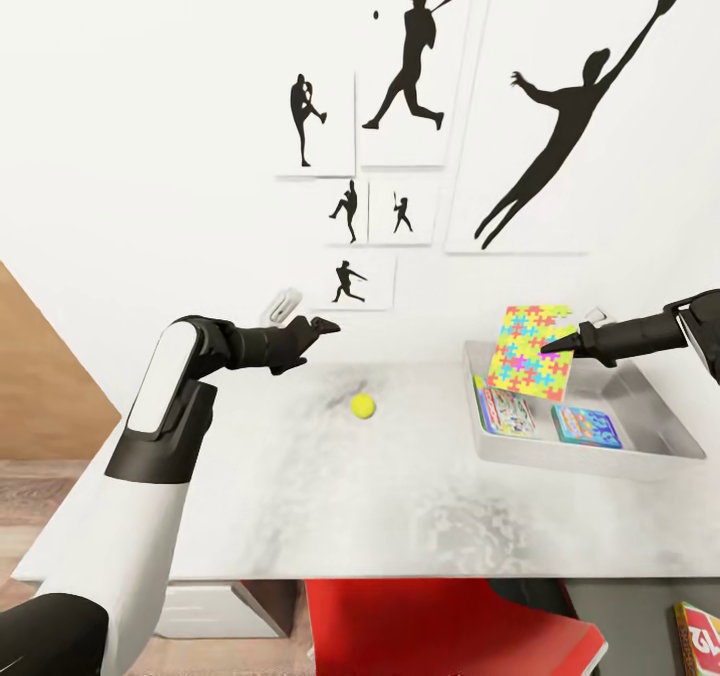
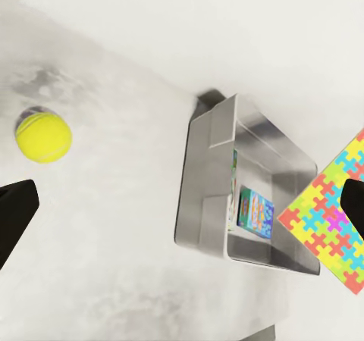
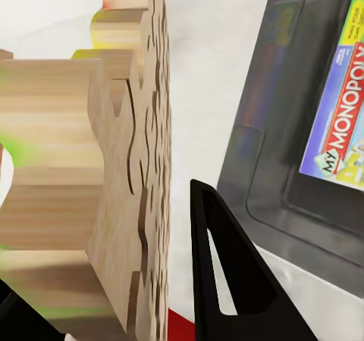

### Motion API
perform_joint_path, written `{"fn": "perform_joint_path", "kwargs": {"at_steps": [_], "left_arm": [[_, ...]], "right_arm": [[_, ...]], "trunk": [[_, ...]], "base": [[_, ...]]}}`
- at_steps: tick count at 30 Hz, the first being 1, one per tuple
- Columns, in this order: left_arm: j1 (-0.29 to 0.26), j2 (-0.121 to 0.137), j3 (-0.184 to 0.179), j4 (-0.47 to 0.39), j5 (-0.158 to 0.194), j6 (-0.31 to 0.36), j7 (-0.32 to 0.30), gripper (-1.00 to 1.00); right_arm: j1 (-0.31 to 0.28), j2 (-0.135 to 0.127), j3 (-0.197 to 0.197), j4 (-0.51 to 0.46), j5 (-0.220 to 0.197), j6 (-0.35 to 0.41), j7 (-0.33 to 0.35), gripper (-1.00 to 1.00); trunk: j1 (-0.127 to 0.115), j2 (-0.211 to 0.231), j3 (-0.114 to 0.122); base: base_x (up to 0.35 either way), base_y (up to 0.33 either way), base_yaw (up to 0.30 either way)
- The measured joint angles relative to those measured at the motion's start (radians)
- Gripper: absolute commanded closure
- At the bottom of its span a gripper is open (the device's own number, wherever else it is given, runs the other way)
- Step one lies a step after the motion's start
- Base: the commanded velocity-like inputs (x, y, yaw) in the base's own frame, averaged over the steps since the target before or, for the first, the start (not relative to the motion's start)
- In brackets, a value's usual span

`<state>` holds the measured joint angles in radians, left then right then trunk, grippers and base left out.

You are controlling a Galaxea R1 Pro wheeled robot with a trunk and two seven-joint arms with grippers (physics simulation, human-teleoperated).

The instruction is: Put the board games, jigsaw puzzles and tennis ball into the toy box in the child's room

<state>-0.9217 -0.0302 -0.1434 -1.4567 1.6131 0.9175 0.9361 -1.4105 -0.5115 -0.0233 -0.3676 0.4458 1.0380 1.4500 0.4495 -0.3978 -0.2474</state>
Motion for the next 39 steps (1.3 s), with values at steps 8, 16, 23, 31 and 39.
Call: {"fn": "perform_joint_path", "kwargs": {"at_steps": [8,16,23,31,39], "left_arm": [[-0.028,0.013,0.001,0.0,0.007,0.0,0.0,-1.0],[-0.148,0.037,0.017,0.006,0.085,0.0,0.019,-1.0],[-0.315,0.027,0.013,0.047,0.164,-0.002,0.103,-1.0],[-0.351,0.015,0.013,0.064,0.177,-0.003,0.119,-1.0],[-0.358,0.013,0.012,0.068,0.18,-0.003,0.125,-1.0]], "right_arm": [[-0.003,0.0,-0.001,-0.001,-0.001,0.0,-0.003,1.0],[-0.005,-0.002,-0.002,-0.001,-0.002,0.0,-0.004,1.0],[-0.006,-0.006,-0.003,-0.003,-0.005,0.0,-0.004,1.0],[-0.006,-0.008,-0.003,-0.004,-0.006,0.0,-0.004,1.0],[-0.006,-0.01,-0.003,-0.005,-0.005,0.0,-0.004,1.0]], "trunk": [[0.0,0.0,-0.013],[0.0,0.0,-0.026],[0.0,0.0,-0.038],[0.0,0.0,-0.051],[0.0,0.0,-0.064]], "base": [[0.0,0.0,0.0],[0.0,0.0,0.0],[0.0,0.0,0.0],[0.0,0.0,0.0],[0.0,0.0,0.0]]}}
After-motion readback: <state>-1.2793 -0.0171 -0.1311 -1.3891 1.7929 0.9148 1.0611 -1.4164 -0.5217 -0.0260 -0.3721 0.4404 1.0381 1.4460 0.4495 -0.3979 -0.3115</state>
